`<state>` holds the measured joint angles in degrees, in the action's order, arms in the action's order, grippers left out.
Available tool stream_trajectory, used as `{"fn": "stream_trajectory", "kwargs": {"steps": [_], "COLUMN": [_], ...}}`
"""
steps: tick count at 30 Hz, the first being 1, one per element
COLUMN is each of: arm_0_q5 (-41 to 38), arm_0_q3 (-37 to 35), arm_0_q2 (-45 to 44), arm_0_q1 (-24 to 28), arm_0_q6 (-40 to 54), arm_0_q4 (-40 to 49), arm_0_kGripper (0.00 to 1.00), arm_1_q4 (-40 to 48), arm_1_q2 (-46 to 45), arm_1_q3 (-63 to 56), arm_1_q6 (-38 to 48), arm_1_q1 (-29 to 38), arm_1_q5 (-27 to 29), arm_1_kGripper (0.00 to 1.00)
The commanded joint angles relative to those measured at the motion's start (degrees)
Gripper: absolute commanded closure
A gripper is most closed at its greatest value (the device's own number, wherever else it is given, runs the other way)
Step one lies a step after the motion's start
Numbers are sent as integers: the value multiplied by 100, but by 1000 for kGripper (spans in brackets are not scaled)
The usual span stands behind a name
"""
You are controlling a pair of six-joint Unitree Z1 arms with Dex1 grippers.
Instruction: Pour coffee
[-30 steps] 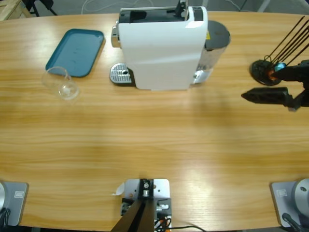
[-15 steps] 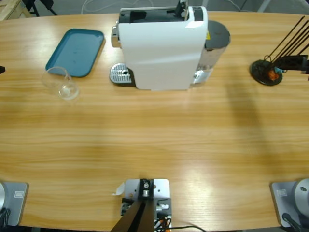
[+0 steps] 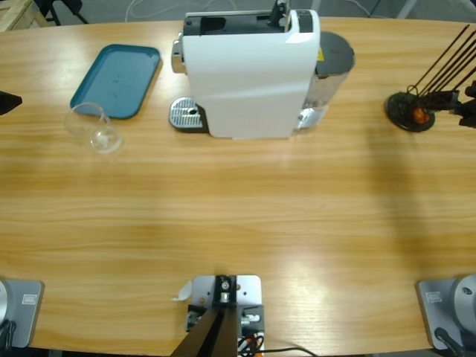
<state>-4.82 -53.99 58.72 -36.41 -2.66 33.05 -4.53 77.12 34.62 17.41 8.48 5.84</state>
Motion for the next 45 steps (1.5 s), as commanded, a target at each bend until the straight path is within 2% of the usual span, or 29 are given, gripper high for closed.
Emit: {"fn": "stream_trajectory", "kwargs": {"steps": [1, 3, 5, 7, 39, 40, 42, 45], "arm_0_q5": [52, 52, 52, 52, 52, 52, 52, 52], "arm_0_q3": [456, 479, 501, 523, 725, 728, 732, 737], "arm_0_q2": [131, 131, 131, 131, 69, 64, 60, 55], "arm_0_q1": [55, 55, 69, 81, 125, 125, 125, 125], "arm_0_q6": [-24, -24, -24, -24, -15, -15, -15, -15], "arm_0_q4": [-290, -299, -313, -316, -457, -457, -457, -460], "arm_0_kGripper": [73, 73, 73, 73, 69, 69, 69, 69], "arm_1_q4": [268, 318, 346, 395, 638, 638, 638, 638], "arm_1_q2": [438, 464, 540, 606, 1174, 1174, 1202, 1227], "arm_1_q3": [-148, -148, -145, -148, -127, -125, -117, -110], "arm_1_q6": [78, 78, 78, 75, 78, 78, 78, 78], "arm_1_q1": [-271, -290, -308, -312, -507, -514, -526, -540], "arm_1_q5": [180, 187, 189, 182, 119, 124, 128, 145], "arm_1_kGripper": [280, 280, 367, 395, 409, 416, 529, 531]}}
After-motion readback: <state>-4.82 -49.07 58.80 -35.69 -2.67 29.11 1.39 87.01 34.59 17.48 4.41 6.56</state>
